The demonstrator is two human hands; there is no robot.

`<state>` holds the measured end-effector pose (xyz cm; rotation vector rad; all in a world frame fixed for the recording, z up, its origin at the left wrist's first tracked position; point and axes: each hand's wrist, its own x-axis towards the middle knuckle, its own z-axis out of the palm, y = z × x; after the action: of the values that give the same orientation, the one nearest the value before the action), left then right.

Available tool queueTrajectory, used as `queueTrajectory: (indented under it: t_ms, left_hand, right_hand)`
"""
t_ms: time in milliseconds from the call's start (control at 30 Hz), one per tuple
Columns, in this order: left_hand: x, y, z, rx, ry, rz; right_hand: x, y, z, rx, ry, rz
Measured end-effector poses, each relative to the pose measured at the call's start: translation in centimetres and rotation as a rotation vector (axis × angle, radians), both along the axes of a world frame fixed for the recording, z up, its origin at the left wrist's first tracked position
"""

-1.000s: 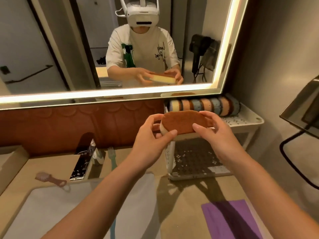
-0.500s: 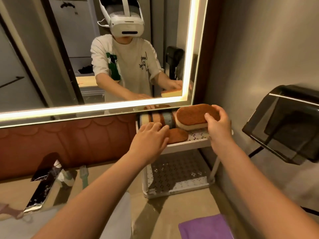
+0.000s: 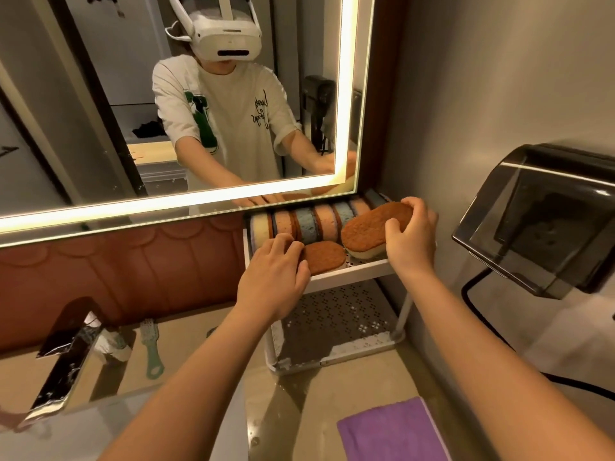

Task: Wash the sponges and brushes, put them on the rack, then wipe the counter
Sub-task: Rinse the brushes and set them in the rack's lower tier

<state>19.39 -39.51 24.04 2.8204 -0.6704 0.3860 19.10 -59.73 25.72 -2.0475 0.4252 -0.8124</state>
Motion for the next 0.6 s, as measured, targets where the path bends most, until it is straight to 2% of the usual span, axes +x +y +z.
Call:
queueTrajectory:
  t_ms: [200,333,467,600]
  left_hand:
    - [0.0,0.0,0.0,-0.004,-0.001,-0.013]
    - [0.1,0.2,0.0,0.012,0.016,-0.027]
    - [0.5,0.2,-0.4,0.014,-0.002,-0.023]
    - [0.6,0.2,-0.6,0.022,0.005,-0.016]
  right_hand:
    - [-0.3,-0.6,0.7,0.034,0.066,0.028]
    - [-0.3,-0.3,0.4,-0.167,0.226,0.107]
    - [-0.5,0.2,-0.4,-0.416,0.336,0.054]
    - [-0.1,0.0,-0.5,-0.481,0.433,0.033]
